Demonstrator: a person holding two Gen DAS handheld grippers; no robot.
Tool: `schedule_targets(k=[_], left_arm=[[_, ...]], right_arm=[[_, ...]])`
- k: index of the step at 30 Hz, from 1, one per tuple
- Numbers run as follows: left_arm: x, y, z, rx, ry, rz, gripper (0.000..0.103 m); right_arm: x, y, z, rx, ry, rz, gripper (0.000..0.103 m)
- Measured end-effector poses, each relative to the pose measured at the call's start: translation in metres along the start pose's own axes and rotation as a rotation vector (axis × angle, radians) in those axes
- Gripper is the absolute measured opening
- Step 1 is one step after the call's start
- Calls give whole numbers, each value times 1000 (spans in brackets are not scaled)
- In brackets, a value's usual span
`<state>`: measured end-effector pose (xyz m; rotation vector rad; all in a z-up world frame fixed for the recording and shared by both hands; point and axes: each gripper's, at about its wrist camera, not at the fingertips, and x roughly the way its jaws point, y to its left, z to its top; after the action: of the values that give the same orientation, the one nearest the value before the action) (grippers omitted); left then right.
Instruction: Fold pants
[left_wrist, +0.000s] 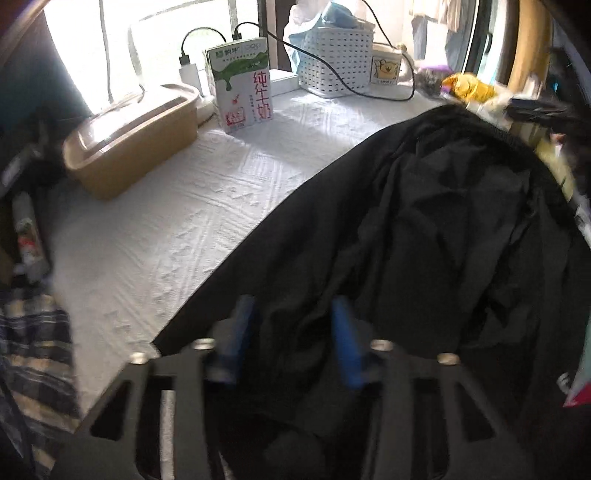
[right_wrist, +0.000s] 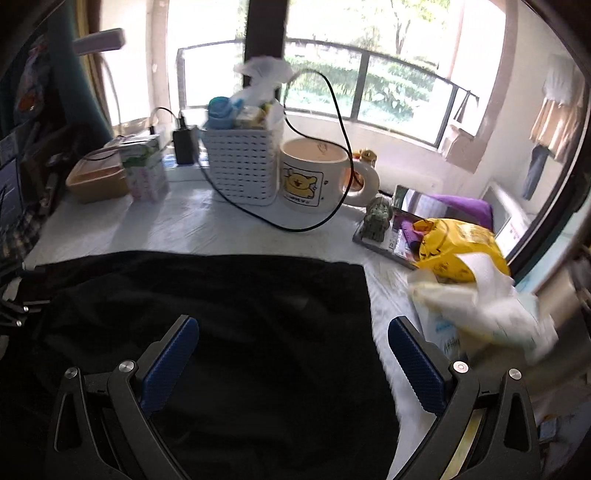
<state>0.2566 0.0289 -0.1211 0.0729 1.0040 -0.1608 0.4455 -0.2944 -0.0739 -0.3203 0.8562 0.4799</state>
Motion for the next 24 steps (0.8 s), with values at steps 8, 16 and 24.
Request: schedule_targets(k=[8,16,24], left_arm=[[1,14,10,-23,-46,43,5],[0,55,30,-70,-116,119,4],[-4,78,62,-79,-207,201,4]], right_arm=[[63,-33,33,62,156,-1,94],[100,-8,36,13,205,-6,53],[78,7,64,-15,42,-104,34]])
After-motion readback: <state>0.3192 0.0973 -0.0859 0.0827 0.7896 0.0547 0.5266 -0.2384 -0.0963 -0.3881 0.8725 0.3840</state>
